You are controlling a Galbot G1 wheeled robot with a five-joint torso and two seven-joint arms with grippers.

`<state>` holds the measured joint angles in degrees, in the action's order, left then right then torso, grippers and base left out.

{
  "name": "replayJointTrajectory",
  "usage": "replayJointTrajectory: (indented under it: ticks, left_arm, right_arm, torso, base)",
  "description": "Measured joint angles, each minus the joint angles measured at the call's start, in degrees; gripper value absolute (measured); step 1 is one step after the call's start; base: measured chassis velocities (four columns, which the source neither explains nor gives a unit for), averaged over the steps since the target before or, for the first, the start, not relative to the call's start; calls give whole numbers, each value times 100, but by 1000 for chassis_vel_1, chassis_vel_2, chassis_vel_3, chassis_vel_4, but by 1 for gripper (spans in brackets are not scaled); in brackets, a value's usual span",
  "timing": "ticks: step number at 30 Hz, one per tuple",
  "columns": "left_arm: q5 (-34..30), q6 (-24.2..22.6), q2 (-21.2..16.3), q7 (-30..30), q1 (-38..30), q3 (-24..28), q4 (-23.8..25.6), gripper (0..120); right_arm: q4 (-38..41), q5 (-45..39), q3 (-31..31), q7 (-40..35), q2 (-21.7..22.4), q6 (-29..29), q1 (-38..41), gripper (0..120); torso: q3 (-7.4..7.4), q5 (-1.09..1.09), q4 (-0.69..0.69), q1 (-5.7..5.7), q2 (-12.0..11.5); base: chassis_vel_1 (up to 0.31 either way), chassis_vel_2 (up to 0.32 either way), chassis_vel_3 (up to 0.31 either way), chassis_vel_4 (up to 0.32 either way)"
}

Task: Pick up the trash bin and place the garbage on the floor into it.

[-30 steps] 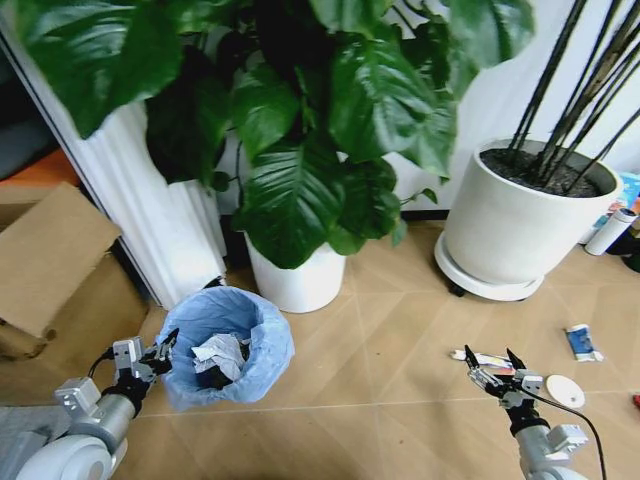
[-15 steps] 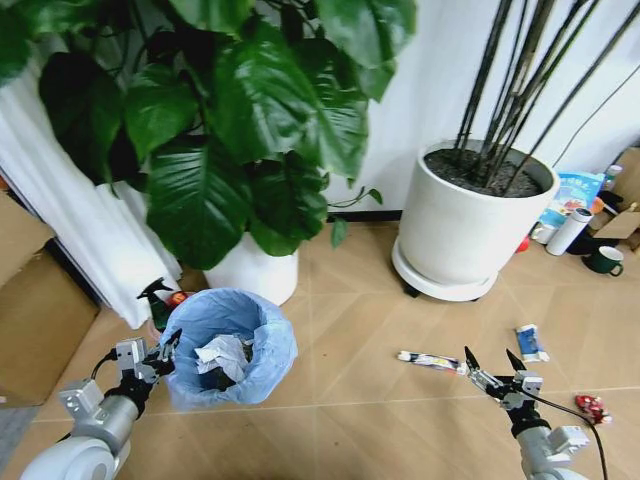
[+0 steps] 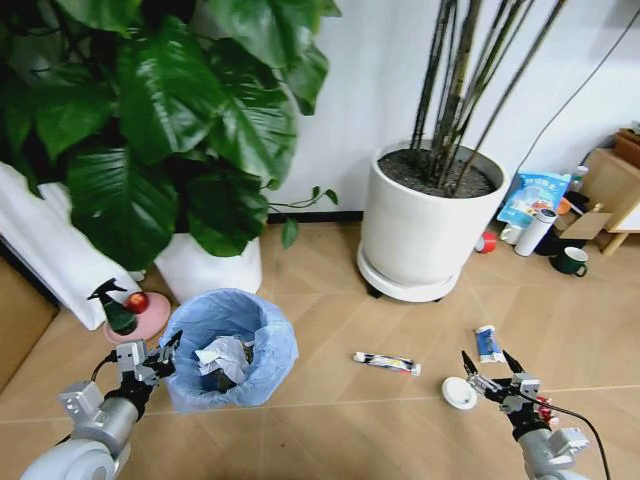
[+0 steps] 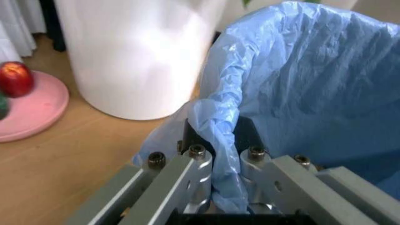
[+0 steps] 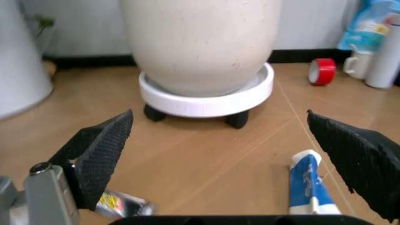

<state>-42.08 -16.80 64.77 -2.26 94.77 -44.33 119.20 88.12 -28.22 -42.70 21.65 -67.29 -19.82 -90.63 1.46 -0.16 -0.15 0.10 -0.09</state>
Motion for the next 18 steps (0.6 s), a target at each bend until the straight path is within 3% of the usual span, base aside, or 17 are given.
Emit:
replayJointTrajectory:
  ticks: [5,9,13,18]
  left_arm:
    - [-27,0,-66,0,19,-10,26,0]
    - [-44,-1,-125,7,109,-39,89,0]
    - [-60,-20,-200,19,42,29,53,0]
    - [-108,-32,-287,24,-15,83,-22,0]
  right_arm:
    - [-492,260,343,458,599,-369,341,100]
    - [-1458,492,998,1561,1251,-489,1208,100]
    - [-2196,532,1282,2416,1467,-352,1800,100]
    - [-2754,753,1492,2800,1520,-289,2428,100]
  torso:
    - [0,-1,1,0,0]
    - [0,2,3,0,0]
    - [0,0,4,0,0]
    - [0,-1,1,1,0]
  base:
    - [-36,-45,49,32]
    - [34,40,-26,-25]
    - [24,27,-13,-16]
    - [0,0,0,0]
